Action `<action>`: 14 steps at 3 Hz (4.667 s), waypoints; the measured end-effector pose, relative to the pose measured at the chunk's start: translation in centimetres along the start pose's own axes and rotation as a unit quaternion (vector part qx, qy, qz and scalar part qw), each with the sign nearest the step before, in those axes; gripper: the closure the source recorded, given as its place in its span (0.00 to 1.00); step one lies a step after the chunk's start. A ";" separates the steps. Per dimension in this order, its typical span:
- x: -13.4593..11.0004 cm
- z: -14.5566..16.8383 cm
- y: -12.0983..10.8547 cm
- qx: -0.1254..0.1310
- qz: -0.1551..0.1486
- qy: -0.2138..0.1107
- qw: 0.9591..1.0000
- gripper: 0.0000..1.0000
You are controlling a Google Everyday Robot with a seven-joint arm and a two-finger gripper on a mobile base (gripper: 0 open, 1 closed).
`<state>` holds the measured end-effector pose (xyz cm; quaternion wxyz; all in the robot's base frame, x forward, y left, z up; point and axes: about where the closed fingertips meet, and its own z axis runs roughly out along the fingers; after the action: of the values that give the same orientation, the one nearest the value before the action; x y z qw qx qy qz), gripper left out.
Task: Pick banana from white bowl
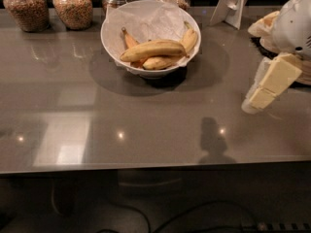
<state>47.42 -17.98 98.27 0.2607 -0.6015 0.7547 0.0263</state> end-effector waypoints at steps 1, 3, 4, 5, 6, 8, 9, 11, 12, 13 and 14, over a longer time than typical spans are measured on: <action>-3.4 1.5 -2.5 0.010 0.000 -0.072 0.997 0.00; -12.1 5.2 -7.5 0.031 -0.047 -0.149 0.987 0.00; -12.1 5.2 -7.5 0.031 -0.047 -0.149 0.987 0.00; -12.7 6.2 -8.1 0.045 -0.065 -0.153 0.985 0.00; -13.7 8.6 -9.6 0.065 -0.085 -0.167 0.980 0.00; -15.0 12.4 -11.3 0.064 -0.103 -0.175 0.977 0.30; -14.6 13.4 -11.5 0.057 -0.102 -0.170 0.978 0.34; -14.1 14.0 -11.6 0.053 -0.100 -0.162 0.980 0.35; -13.0 14.8 -12.3 0.047 -0.100 -0.140 0.984 0.34; -11.9 15.5 -12.7 0.038 -0.100 -0.116 0.987 0.35; -11.1 16.0 -13.1 0.032 -0.102 -0.099 0.989 0.39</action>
Offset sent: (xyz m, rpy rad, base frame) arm 0.1097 0.1001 0.0286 0.2908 -0.1600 0.1232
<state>66.85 -6.01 92.74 0.3547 -0.6609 0.6604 0.0354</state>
